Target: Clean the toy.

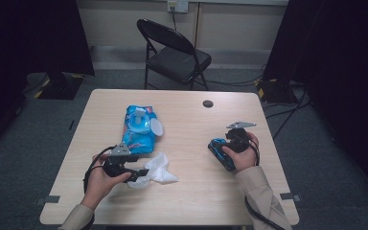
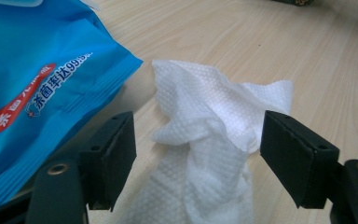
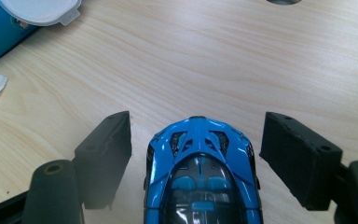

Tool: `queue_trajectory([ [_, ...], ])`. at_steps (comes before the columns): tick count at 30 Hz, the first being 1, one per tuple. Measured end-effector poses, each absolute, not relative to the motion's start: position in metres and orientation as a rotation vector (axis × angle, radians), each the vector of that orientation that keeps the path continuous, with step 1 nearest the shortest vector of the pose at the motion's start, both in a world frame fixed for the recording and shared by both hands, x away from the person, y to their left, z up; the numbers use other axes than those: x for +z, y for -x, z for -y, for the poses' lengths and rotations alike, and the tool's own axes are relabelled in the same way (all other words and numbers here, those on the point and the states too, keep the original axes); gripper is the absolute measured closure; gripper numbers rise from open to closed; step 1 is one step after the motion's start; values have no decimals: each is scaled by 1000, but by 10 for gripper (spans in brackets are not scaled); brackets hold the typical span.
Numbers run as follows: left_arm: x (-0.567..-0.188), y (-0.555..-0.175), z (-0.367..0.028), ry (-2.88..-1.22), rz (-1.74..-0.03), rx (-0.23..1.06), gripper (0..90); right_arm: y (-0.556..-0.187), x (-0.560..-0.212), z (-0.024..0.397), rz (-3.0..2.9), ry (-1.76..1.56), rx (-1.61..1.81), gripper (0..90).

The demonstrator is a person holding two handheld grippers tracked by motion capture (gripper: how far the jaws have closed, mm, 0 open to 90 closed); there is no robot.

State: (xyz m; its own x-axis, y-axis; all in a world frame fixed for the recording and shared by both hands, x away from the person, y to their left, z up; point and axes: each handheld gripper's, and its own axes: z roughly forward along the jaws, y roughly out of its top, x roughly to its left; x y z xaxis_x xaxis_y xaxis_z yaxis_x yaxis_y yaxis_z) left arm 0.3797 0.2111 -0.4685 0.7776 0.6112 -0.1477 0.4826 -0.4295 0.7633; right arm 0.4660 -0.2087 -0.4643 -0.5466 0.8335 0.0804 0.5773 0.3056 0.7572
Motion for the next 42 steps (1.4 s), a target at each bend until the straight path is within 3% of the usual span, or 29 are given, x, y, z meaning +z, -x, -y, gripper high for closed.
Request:
queue_trajectory([
  [19,-462,-378,-215,-2097,-828,153,208,-439,-453,214,-2303,-1193,1176,154],
  [42,-458,-373,-233,-2101,-840,180,170,-409,-448,221,-2387,-1107,1229,154],
])
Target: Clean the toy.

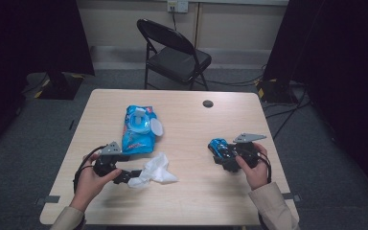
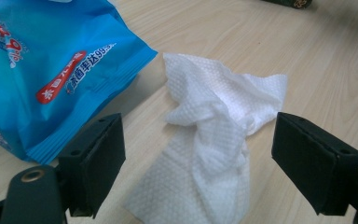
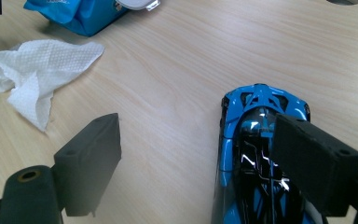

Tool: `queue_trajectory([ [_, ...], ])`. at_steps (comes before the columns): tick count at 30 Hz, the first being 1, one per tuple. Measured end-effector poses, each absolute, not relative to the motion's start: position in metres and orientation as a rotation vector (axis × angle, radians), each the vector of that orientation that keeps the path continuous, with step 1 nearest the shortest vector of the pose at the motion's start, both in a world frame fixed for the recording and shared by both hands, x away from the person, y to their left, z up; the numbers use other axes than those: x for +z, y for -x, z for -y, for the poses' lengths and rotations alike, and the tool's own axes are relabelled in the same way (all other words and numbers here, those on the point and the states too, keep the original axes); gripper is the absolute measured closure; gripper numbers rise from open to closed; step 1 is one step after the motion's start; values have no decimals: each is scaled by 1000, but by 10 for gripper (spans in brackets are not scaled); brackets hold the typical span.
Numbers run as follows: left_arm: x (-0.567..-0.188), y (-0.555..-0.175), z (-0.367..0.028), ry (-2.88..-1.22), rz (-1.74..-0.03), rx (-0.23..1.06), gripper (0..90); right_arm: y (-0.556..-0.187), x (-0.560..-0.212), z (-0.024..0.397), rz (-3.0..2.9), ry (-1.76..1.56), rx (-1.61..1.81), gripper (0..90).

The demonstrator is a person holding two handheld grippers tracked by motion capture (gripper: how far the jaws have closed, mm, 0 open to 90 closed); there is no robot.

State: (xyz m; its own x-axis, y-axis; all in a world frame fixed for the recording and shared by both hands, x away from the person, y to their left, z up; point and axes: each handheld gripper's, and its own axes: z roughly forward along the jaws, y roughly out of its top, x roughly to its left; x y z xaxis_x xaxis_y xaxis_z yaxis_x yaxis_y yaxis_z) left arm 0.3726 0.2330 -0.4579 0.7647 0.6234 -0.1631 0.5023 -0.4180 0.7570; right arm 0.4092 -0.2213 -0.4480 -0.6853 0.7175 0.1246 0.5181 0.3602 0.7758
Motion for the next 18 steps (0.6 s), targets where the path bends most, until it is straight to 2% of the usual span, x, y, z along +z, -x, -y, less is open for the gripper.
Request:
queue_trajectory([
  [18,-458,-368,-247,-2106,-848,191,172,-390,-449,242,-2395,-1098,1217,155],
])
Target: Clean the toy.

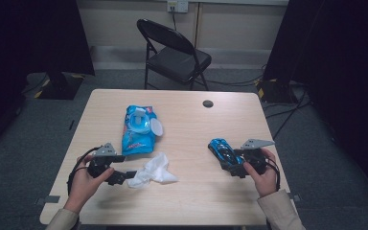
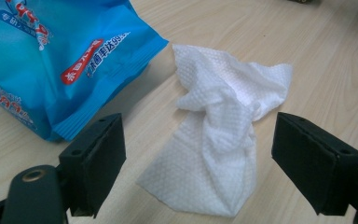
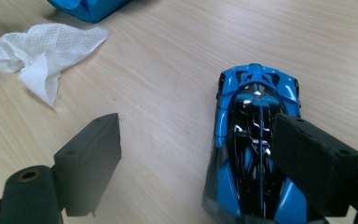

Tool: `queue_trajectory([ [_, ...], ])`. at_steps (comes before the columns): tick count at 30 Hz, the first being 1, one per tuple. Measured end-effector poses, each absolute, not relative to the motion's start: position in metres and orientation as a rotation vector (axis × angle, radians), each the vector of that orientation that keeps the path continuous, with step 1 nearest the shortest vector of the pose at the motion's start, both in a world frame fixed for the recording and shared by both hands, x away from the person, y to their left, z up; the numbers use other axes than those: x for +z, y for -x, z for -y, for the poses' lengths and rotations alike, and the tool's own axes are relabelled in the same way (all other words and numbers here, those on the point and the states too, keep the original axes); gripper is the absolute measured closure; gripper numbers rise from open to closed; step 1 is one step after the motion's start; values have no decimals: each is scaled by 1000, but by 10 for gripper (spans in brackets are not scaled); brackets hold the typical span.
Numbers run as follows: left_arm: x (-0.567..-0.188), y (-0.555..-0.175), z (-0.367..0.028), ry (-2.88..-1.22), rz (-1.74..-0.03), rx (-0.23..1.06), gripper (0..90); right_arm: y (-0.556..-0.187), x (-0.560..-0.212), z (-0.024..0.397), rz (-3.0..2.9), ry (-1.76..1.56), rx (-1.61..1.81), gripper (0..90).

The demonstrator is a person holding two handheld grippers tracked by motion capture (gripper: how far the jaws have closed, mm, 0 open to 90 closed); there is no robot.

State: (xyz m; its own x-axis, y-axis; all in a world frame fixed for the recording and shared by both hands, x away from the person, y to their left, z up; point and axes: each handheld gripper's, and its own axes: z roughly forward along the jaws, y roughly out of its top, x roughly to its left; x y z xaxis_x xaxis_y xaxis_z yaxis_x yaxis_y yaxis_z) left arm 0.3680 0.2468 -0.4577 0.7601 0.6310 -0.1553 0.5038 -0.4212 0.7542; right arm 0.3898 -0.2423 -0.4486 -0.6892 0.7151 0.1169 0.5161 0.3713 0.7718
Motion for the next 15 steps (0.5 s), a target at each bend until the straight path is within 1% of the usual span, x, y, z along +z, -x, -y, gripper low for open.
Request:
queue_trajectory([
  [15,-460,-364,-254,-2110,-850,204,173,-376,-451,266,-2378,-1122,1203,155],
])
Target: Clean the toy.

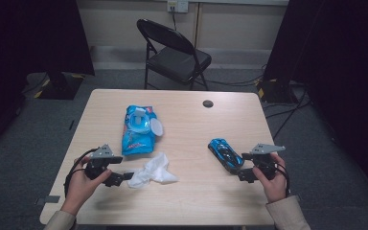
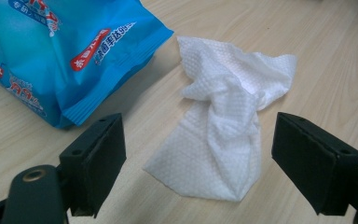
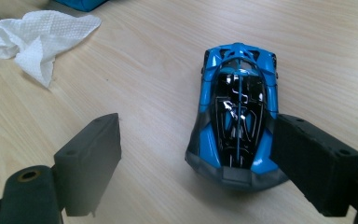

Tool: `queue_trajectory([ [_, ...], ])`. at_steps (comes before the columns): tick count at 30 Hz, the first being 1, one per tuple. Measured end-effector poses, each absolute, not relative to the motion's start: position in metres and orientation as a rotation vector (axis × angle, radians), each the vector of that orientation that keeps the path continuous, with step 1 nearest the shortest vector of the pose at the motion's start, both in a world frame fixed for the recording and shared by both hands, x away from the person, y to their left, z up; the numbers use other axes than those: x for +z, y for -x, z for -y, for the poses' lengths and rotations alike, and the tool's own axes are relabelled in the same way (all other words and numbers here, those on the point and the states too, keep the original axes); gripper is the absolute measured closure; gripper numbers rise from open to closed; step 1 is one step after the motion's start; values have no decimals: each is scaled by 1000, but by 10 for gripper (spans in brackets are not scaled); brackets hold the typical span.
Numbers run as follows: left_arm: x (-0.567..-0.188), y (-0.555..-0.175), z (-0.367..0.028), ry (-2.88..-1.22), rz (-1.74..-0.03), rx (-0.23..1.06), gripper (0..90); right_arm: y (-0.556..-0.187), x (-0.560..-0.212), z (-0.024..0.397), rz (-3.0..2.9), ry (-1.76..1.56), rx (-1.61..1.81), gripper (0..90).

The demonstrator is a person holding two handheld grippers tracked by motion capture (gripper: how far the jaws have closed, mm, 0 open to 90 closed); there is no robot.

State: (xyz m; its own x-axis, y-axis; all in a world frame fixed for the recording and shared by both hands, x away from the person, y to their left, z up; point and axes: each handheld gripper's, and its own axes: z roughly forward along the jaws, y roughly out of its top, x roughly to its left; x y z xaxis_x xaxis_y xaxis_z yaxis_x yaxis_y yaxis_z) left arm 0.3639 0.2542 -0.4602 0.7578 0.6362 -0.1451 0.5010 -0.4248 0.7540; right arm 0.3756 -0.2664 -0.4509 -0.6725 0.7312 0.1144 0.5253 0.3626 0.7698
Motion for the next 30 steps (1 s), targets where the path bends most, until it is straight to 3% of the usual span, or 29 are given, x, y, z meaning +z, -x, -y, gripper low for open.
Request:
queue_trajectory([
  [30,-464,-358,-271,-2109,-865,212,174,-354,-463,305,-2360,-1170,1187,154],
])
